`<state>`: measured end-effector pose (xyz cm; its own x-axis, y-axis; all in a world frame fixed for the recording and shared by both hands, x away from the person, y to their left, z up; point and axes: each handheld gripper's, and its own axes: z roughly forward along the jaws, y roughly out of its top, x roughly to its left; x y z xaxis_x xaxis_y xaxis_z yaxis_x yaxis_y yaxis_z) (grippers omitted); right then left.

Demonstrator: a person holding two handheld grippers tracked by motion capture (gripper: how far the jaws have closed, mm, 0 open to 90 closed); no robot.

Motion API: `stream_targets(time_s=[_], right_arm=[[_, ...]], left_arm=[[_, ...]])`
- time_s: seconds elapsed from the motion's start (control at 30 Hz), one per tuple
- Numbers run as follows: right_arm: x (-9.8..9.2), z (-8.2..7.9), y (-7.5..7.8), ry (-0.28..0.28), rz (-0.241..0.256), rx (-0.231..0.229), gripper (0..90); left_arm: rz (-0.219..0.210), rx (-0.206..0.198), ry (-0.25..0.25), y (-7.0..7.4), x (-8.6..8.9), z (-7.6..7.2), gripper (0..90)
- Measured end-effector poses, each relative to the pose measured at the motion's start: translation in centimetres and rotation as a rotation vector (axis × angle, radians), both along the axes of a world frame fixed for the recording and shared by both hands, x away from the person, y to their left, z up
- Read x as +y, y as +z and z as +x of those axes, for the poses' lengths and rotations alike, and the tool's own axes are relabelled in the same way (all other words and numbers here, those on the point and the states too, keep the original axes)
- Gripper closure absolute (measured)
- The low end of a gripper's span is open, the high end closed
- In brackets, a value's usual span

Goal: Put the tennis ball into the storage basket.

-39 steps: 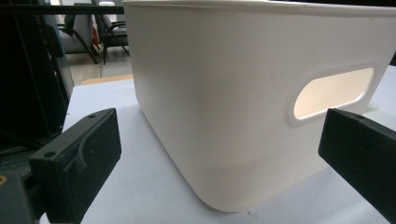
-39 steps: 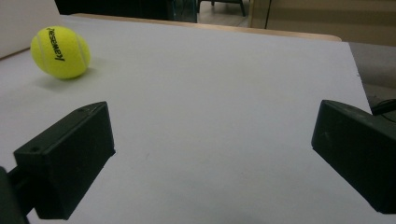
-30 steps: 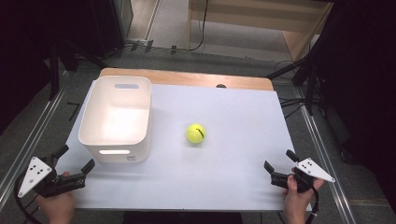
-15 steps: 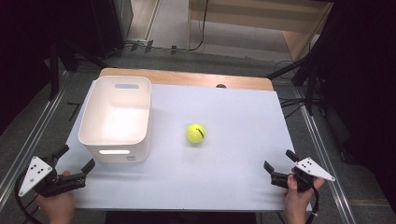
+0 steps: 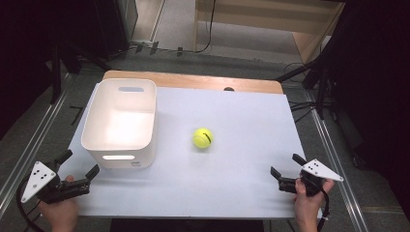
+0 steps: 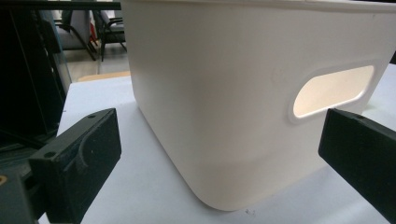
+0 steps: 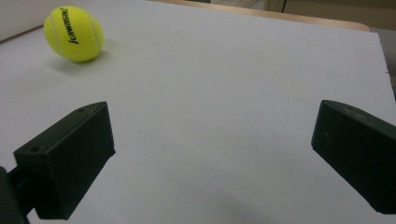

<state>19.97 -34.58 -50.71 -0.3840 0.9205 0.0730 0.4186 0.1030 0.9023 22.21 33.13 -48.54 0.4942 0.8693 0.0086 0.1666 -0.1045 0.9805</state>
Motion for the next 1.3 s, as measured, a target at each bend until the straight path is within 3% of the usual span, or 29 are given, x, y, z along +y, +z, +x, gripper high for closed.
stream_targets(time_s=[0.4, 0.83, 0.97, 1.3], right_arm=[[1.2, 1.4, 1.3, 0.06, -0.024, 0.044, 0.0], [2.9, 3.3, 2.3, 0.12, -0.061, 0.063, 0.0], [3.3, 3.8, 2.6, 0.138, -0.066, 0.067, 0.0], [4.8, 5.4, 3.1, 0.184, -0.087, 0.093, 0.0]], left_arm=[[0.005, 0.001, 0.003, 0.0, 0.0, 0.0, 0.0], [0.001, 0.009, 0.024, 0.0, 0.0, 0.1, 0.0], [0.026, -0.002, 0.0, 0.0, -0.2, 0.0, 0.0], [0.009, -0.002, -0.002, 0.0, -0.1, -0.1, 0.0]])
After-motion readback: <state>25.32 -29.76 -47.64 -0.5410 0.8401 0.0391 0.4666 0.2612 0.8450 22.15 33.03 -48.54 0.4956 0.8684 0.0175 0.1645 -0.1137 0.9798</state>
